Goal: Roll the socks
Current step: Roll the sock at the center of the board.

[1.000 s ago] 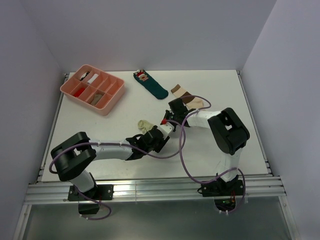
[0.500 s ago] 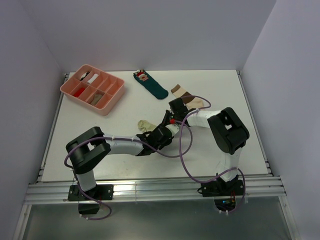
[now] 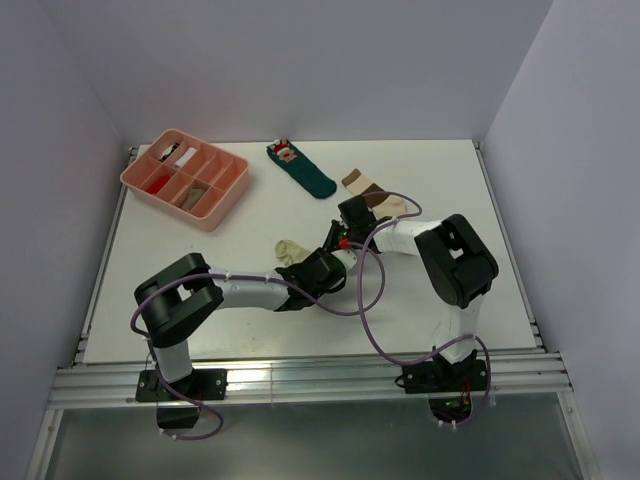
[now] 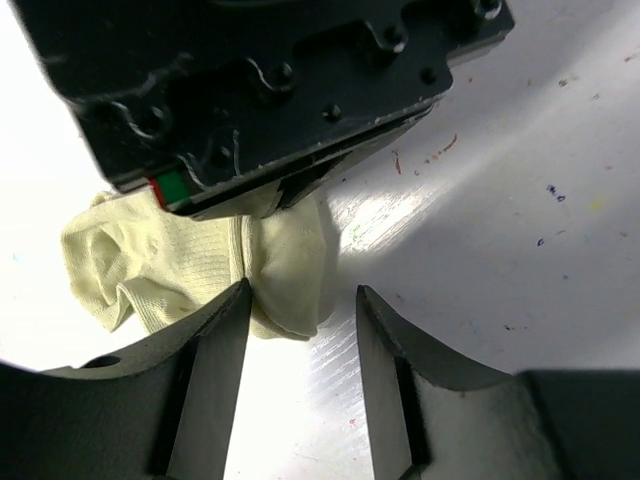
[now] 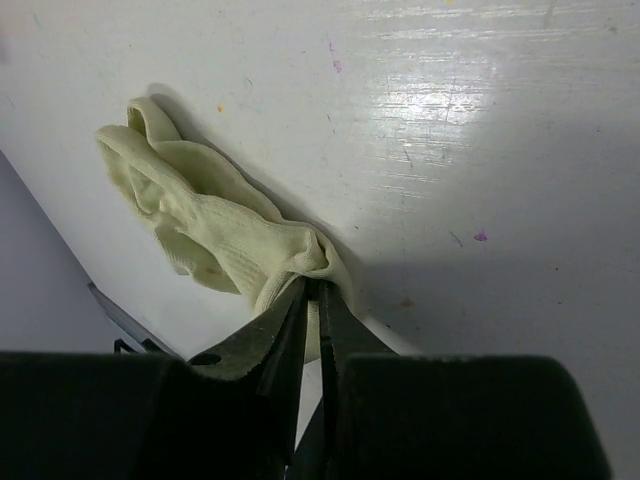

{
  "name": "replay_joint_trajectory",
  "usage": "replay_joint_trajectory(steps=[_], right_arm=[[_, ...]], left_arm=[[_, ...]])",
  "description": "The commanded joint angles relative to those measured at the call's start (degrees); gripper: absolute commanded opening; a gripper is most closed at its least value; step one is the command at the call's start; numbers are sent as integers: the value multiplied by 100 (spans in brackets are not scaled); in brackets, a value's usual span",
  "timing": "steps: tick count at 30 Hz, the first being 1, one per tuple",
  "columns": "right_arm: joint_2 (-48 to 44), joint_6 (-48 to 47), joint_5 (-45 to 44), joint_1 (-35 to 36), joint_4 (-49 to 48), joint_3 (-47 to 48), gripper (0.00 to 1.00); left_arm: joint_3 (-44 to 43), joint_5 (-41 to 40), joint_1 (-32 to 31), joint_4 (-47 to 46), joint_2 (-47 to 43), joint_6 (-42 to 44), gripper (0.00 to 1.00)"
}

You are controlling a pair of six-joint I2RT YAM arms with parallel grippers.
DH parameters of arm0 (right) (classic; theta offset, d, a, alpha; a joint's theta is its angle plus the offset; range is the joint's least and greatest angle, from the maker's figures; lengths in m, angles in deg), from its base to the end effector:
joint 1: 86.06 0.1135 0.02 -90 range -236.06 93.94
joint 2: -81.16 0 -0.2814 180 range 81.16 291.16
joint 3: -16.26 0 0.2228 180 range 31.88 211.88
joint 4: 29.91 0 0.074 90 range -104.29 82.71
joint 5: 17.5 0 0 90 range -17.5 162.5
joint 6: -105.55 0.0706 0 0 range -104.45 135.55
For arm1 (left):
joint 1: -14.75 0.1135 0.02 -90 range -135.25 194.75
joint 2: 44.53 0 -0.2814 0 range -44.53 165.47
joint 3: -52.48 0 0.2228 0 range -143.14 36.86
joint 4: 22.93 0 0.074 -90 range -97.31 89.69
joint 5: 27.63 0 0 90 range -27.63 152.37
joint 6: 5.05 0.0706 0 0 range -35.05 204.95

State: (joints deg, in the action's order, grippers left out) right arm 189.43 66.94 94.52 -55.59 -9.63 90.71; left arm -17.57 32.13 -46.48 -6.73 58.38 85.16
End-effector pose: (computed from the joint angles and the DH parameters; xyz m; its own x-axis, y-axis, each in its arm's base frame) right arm 0.3099 0.2130 0.1437 -0.9511 0.2809 -0.1286 0.1340 0.7500 0.6477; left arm 0.2037 -0.2971 0.1649 -0.3614 0.6647 -0.6539 0.5998 0.7026 0.3828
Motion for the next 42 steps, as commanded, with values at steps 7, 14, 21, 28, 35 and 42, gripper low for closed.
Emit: replay_joint_trajectory(steps=[7, 14, 21, 28, 35, 42], right_arm=[[274, -51, -146, 37, 421, -196, 17], [204, -68, -5, 11, 289, -231, 17], [-139, -287, 153, -60, 105, -240, 18], [-921, -464, 215, -244, -203, -354, 24], [-1773, -298, -39, -560, -501, -723, 39], [-2081, -104, -225, -631, -975, -1364, 57]], left_arm=[[-225, 97, 6, 417, 449, -337, 44], [-322, -8, 6, 627, 695, -451, 19], [-392, 359, 120, 812, 660, -933, 1], [-147, 2090, 612, 558, 89, -1820, 1], [73, 3462, 1288, 197, -184, -2481, 1], [547, 5009, 2018, -769, -254, -3657, 1]])
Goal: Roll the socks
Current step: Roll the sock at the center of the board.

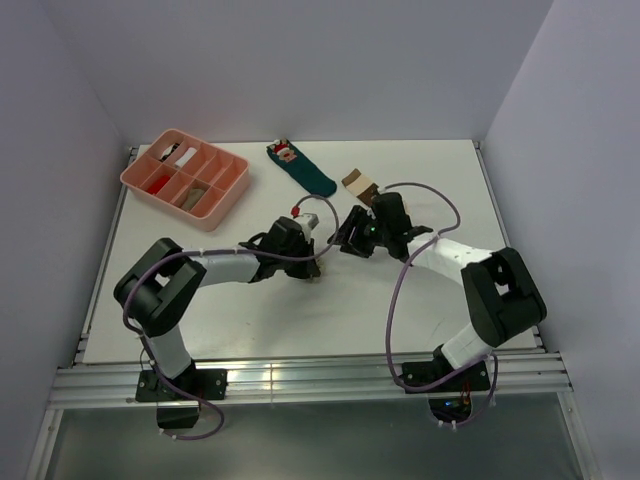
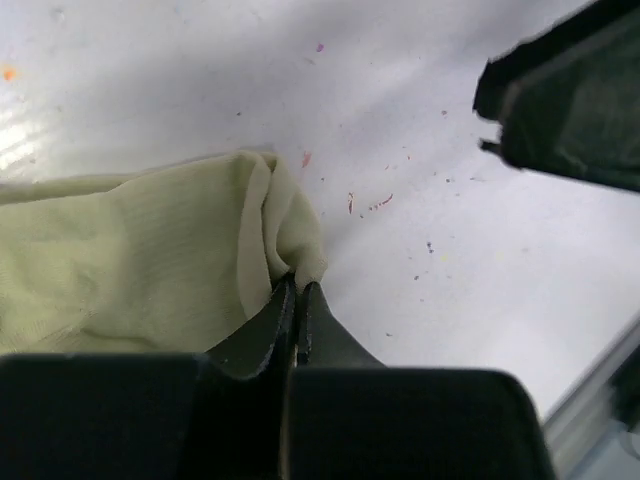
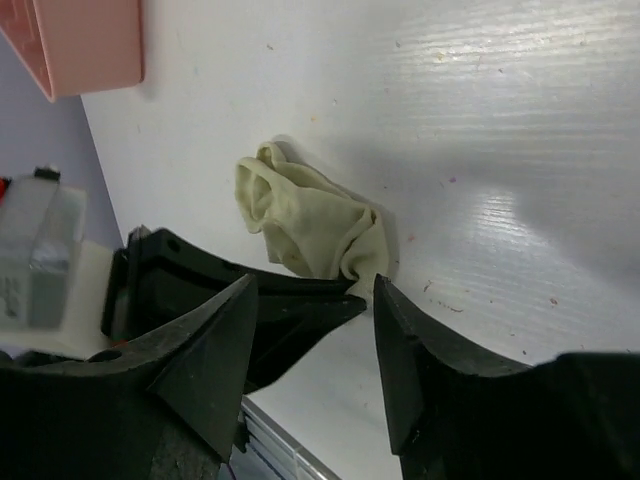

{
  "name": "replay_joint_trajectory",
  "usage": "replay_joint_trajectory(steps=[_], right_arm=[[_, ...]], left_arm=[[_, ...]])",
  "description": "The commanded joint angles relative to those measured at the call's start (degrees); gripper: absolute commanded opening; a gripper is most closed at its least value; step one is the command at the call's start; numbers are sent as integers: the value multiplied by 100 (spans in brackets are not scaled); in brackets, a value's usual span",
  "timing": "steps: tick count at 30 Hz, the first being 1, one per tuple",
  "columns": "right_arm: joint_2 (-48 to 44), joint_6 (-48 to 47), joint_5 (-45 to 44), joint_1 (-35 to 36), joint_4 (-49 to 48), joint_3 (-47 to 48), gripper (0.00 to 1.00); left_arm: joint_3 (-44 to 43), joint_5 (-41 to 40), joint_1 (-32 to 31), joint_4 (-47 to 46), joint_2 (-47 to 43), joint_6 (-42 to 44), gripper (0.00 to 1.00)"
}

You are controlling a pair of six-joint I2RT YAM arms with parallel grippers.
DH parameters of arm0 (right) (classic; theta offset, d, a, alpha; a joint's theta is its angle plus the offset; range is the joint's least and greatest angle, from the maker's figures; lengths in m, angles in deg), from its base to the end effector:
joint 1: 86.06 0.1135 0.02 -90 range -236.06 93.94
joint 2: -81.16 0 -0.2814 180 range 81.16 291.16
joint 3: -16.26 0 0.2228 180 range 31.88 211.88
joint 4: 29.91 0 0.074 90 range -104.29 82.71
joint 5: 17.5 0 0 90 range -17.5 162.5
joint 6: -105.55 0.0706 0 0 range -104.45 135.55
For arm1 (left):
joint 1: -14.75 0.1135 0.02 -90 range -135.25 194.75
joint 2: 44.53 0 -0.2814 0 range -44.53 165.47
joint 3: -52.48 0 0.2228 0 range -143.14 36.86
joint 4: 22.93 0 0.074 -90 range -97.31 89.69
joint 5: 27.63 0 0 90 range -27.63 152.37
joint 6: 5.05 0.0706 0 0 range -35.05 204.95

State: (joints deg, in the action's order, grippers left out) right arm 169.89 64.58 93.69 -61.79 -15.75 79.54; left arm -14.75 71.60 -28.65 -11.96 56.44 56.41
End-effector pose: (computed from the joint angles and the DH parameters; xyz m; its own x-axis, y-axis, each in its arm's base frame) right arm 0.2837 0.1559 0.2099 -0.8621 0.3835 -0.3311 0.0211 0.6801 0.7328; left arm 0.2545 -0.2562 0.1649 -0.8126 0.1194 -0.5704 0.4243 0.7922 -0.4387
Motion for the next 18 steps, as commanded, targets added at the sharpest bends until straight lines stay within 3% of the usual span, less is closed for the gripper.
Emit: replay_joint_trajectory(steps=[1, 10, 18], right_arm=[[-163, 167, -133, -10, -469, -466, 58], [188, 615, 43, 305, -1471, -1171, 57], [891, 818, 184, 578, -1964, -944, 54]], left_arm=[[379, 1306, 305, -474, -68, -890, 1], [1013, 2249, 1026, -1863, -42, -2384, 1], [1452, 2575, 1439, -2884, 160, -3351, 1]])
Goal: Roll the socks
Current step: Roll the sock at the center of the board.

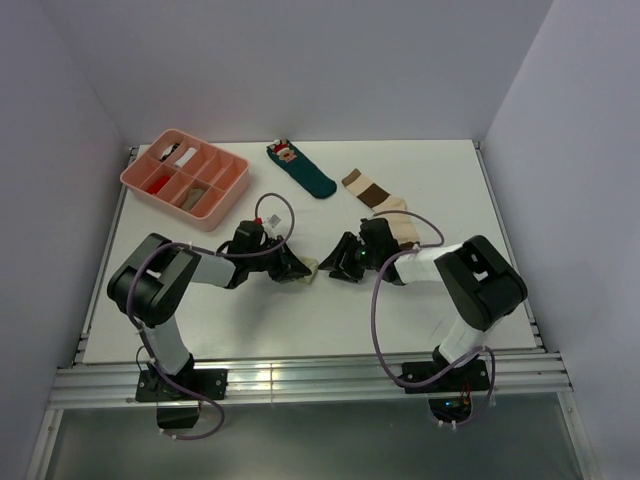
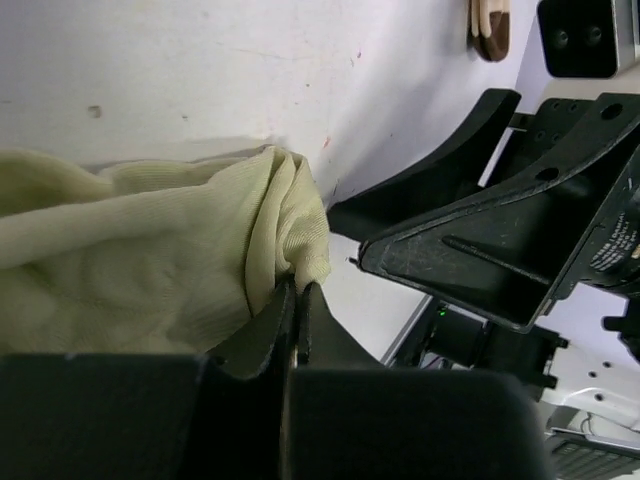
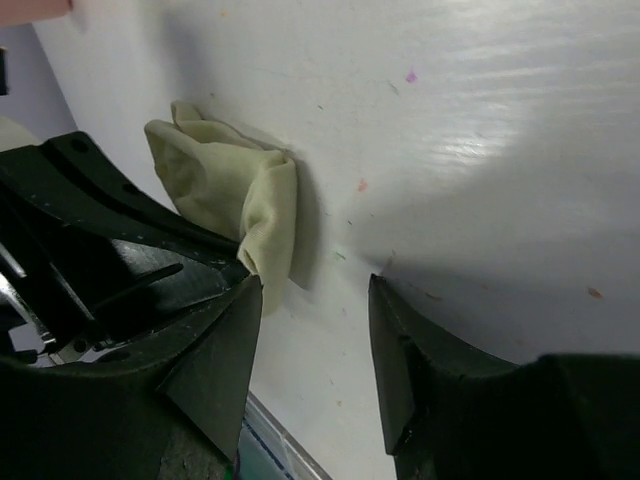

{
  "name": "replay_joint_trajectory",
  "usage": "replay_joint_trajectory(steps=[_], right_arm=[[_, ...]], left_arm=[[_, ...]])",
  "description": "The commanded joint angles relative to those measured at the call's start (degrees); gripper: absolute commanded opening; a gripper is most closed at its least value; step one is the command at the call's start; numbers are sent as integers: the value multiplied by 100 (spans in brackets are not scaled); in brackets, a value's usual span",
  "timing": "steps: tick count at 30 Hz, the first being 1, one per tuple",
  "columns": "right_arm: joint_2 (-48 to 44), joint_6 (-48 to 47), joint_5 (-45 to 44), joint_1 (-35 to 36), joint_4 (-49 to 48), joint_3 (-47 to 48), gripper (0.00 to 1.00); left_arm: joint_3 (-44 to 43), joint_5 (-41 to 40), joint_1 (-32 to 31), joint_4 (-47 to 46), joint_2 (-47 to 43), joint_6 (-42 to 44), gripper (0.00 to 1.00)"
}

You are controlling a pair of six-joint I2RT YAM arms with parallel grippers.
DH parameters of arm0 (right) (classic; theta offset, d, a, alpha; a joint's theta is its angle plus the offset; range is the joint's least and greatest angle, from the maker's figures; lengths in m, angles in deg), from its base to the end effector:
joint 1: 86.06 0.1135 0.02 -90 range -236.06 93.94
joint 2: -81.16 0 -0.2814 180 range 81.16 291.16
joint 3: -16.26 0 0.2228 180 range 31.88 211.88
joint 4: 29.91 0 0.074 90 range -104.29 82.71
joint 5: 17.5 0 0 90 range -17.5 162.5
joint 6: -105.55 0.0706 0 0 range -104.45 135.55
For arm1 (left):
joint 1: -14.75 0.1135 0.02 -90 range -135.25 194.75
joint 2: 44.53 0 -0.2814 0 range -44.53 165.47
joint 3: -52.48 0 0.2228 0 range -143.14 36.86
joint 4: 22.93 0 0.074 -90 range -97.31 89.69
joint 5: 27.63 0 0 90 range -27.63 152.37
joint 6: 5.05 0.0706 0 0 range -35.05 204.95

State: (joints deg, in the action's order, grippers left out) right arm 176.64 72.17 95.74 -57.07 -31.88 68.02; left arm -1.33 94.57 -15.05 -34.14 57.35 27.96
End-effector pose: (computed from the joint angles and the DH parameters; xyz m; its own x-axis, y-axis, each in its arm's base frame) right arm 0.2590 0.1753 0.1472 -0.9073 0.3744 -0.1911 0.0997 0.6332 0.7675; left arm 0.2710 -0.1985 0.1429 -0.9465 -0.2757 -0.1678 -0.0059 0.5346 -0.8451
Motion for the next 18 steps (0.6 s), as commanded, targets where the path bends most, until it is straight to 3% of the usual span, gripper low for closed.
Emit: replay_joint_trajectory(steps=[1, 12, 15, 18], right_arm=[[373, 86, 48, 124, -386, 235, 54], [1112, 385, 294, 230, -843, 420, 45], [1209, 420, 382, 230, -879, 455, 34], [1149, 324, 313, 229, -660, 516, 8]], left_arm=[[137, 286, 106, -709, 94, -532, 1], [391, 339, 229, -1070, 279, -875, 1], [427, 365, 247, -1158, 332, -928, 1], [409, 296, 255, -1053, 315, -814, 1]])
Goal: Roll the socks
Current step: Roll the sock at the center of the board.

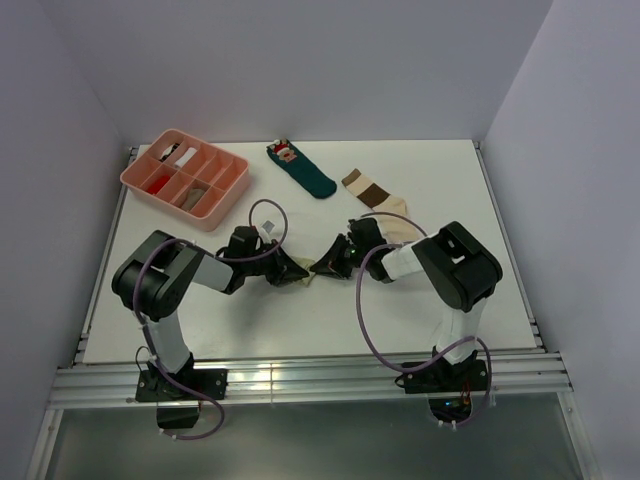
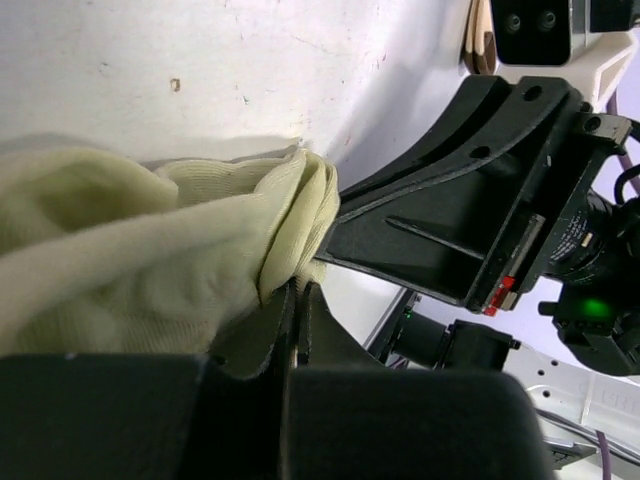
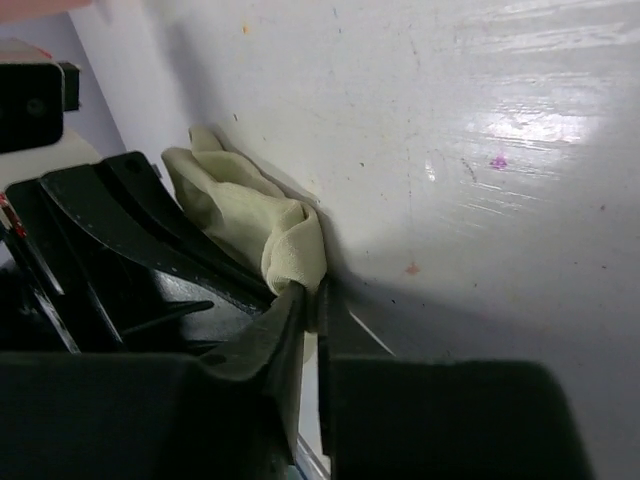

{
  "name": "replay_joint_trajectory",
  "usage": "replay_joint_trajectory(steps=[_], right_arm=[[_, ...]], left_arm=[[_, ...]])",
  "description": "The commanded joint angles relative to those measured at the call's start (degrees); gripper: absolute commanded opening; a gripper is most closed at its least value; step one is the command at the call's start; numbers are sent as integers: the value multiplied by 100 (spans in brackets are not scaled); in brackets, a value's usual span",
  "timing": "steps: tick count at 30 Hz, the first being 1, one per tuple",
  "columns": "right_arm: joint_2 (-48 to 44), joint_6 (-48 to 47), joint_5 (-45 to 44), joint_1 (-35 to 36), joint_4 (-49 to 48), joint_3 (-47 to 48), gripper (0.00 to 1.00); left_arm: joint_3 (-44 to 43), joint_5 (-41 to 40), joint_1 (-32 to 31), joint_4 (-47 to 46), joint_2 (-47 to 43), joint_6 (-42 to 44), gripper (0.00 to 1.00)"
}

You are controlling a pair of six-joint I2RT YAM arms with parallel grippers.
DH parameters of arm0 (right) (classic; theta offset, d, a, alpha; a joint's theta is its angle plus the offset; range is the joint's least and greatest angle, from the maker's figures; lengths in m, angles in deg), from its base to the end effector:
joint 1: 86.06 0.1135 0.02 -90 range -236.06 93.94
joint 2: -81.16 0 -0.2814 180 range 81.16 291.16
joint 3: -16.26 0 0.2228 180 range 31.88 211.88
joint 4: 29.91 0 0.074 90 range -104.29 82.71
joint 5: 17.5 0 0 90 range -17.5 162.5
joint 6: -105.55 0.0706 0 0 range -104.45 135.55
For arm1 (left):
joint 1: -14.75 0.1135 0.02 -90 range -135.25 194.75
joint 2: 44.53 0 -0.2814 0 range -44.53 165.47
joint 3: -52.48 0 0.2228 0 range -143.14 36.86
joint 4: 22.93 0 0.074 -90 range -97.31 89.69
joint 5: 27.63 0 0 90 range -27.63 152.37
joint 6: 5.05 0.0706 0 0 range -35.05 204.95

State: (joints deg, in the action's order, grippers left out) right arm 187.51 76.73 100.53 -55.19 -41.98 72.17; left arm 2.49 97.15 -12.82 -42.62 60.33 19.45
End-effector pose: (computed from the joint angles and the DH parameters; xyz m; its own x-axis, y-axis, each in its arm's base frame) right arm 0.2817 0.2070 0.1271 -0.9307 0.3446 -0.1224 0.0960 0.5532 0.8275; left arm 0.2723 -0.1876 0.1272 -0.9338 -0.3556 -0.0399 -0.1357 0.4551 -0.8800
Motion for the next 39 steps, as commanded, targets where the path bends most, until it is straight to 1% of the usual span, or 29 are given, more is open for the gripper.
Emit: replay_joint_trajectory(steps=[1, 2, 3, 4, 5, 6, 7, 9, 10, 12, 13, 14, 15, 16, 18, 19, 20, 21, 22, 23, 24, 25, 26, 27, 33, 39], right_arm=[[27, -264, -210, 42, 673, 154, 3], [-17, -335, -263, 42, 850, 215, 0], [-113, -414, -394, 42, 1044, 355, 0], [-157, -554, -473, 42, 1272, 443, 0], [-184, -634, -526, 42, 1735, 644, 0], [-228, -748, -675, 42, 1992, 768, 0], [-228, -810, -728, 42, 2473, 874, 0], [-237, -898, -860, 50, 2915, 1190, 0], [-237, -985, -965, 50, 3318, 1296, 0], [-202, -1056, -1080, 77, 3681, 1603, 0], [-184, -1109, -1124, 94, 3839, 1691, 0], [-167, -1135, -1246, 103, 4154, 1875, 0], [-115, -1162, -1274, 129, 4296, 1964, 0], [-88, -1197, -1291, 138, 4506, 2034, 0], [-35, -1188, -1335, 138, 4666, 2193, 0], [-26, -1179, -1327, 147, 4736, 2211, 0], [-17, -1171, -1327, 147, 4763, 2237, 0], [-17, -1162, -1318, 156, 4798, 2255, 0], [-9, -1171, -1318, 156, 4859, 2264, 0], [0, -1188, -1300, 147, 4869, 2272, 0], [0, -1197, -1300, 156, 4877, 2272, 0], [0, -1188, -1283, 156, 4904, 2272, 0], [9, -1197, -1274, 156, 4913, 2281, 0], [18, -1197, -1248, 156, 4913, 2290, 0], [35, -1206, -1169, 156, 4922, 2325, 0], [53, -1197, -1054, 156, 4860, 2299, 0]], left_arm=[[1, -6, 24, -91, -26, 219, 1], [-34, -59, 24, 67, -79, 343, 1], [-122, -190, 24, 390, -193, 475, 1], [-175, -278, 15, 619, -263, 624, 4], [-280, -410, 6, 1031, -351, 965, 6], [-342, -681, -37, 1261, -517, 1134, 11], [-386, -849, -72, 1455, -597, 1440, 15], [-518, -1243, -143, 1893, -808, 1688, 23], [-535, -1368, -221, 1983, -870, 1854, 30], [-606, -1614, -336, 2150, -1098, 2040, 39], [-632, -1937, -484, 2325, -1177, 2223, 46], [-693, -2149, -573, 2414, -1248, 2330, 49], [-729, -2334, -791, 2493, -1405, 2444, 50], [-773, -2823, -924, 2650, -1485, 2689, 52], [-852, -3379, -1257, 2713, -1704, 2980, 54], [-869, -3669, -1642, 2722, -1766, 3277, 55], [-913, -4142, -1829, 2722, -1811, 3419, 56], [-922, -4416, -2196, 2696, -1872, 3560, 56], [-948, -4654, -2382, 2661, -1881, 3848, 57], [-966, -5109, -2541, 2591, -1864, 3999, 57], [-1001, -5322, -2838, 2582, -1838, 4122, 58], [-1097, -5498, -2963, 2573, -1777, 4367, 57], [-1159, -5796, -3069, 2590, -1637, 4465, 57], [-1221, -5903, -3244, 2599, -1548, 4571, 57], [-1652, -6807, -3737, 2722, -871, 5134, 54], [-1933, -7310, -3887, 2959, -440, 5292, 52]])
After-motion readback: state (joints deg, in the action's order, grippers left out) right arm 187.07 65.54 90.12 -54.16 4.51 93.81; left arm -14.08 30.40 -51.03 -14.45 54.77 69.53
